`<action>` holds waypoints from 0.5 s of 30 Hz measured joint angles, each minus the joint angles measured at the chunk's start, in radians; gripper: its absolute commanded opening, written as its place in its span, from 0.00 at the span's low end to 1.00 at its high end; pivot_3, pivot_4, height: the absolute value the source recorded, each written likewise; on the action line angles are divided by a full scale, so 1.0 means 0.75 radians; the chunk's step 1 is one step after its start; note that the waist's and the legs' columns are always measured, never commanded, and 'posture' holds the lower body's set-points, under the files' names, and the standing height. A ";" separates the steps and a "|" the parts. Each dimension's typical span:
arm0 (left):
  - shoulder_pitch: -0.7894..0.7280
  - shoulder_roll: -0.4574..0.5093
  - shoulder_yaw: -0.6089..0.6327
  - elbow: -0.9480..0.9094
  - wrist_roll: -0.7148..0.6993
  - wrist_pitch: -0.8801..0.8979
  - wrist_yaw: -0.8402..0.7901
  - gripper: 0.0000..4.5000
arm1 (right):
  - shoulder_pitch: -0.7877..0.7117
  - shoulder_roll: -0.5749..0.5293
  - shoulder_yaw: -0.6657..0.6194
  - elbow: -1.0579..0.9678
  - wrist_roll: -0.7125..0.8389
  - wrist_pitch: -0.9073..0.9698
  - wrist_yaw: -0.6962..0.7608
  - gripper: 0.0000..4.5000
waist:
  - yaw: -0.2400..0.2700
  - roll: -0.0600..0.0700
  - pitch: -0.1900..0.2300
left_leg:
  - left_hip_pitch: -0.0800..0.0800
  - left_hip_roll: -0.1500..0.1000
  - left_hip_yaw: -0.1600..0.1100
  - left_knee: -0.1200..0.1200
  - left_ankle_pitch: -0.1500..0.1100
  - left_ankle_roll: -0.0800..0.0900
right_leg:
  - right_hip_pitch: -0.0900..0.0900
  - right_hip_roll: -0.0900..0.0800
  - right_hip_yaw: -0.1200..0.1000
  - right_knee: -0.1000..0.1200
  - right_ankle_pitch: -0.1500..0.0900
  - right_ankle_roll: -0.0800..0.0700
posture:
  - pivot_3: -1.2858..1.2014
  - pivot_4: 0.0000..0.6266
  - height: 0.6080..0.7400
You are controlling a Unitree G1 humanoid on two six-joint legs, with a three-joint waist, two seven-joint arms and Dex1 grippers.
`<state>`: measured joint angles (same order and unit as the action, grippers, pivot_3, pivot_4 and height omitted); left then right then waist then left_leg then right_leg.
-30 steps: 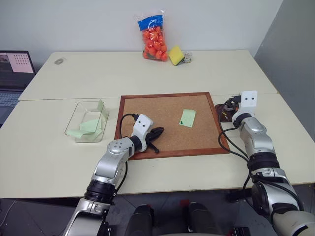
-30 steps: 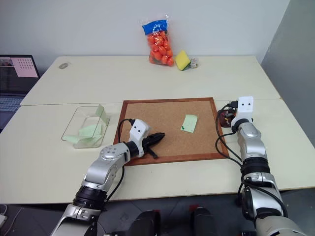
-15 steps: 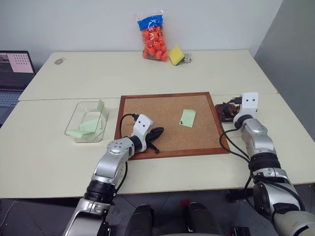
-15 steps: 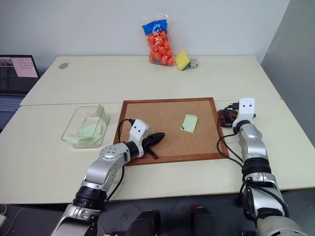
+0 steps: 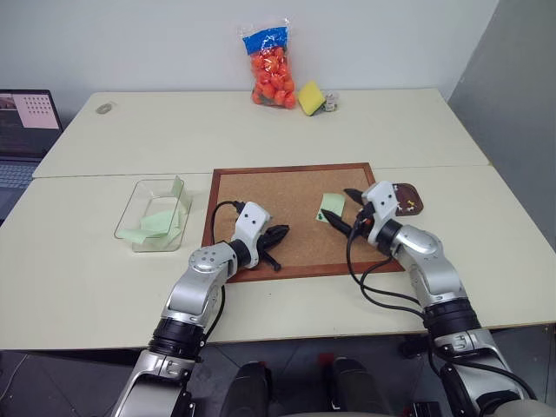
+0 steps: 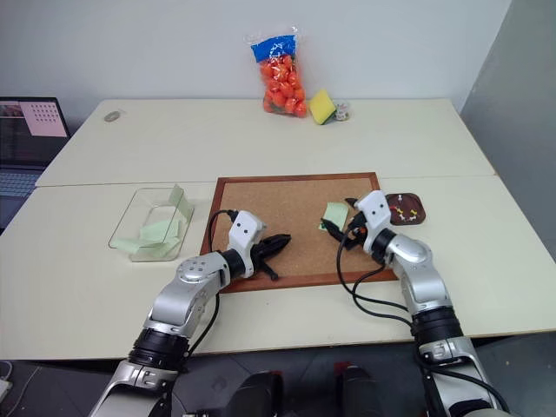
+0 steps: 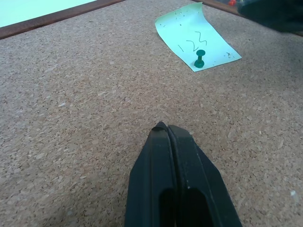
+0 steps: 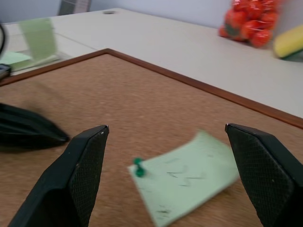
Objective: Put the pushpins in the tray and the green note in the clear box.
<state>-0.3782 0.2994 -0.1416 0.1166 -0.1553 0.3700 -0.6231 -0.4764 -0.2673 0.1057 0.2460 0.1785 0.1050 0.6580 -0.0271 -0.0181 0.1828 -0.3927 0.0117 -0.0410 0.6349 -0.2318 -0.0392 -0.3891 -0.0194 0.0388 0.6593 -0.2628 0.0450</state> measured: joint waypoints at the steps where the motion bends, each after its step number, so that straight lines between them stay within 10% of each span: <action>1: 0.000 0.000 0.000 0.001 0.000 0.000 0.000 0.00 | 0.001 0.008 0.010 0.000 -0.003 0.010 -0.001 0.93 | 0.001 0.000 0.000 | 0.000 0.000 0.000 0.000 0.000 0.000 | 0.000 0.000 0.000 0.000 0.000 0.000 | 0.52 0.24 1.00; 15: 0.004 -0.001 0.000 -0.010 0.000 0.000 0.003 0.00 | -0.077 0.077 0.059 0.206 -0.105 0.010 -0.040 0.83 | 0.001 0.000 0.000 | 0.000 0.000 0.000 0.000 0.000 0.000 | 0.000 0.000 0.000 0.000 0.000 0.000 | 0.52 0.24 1.00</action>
<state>-0.3753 0.2988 -0.1412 0.1087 -0.1553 0.3701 -0.6211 -0.5341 -0.2097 0.1502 0.4006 0.0997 0.1127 0.6280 -0.0267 -0.0181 0.1828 -0.3927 0.0114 -0.0407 0.6349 -0.2318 -0.0393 -0.3892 -0.0194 0.0389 0.6593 -0.2627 0.0447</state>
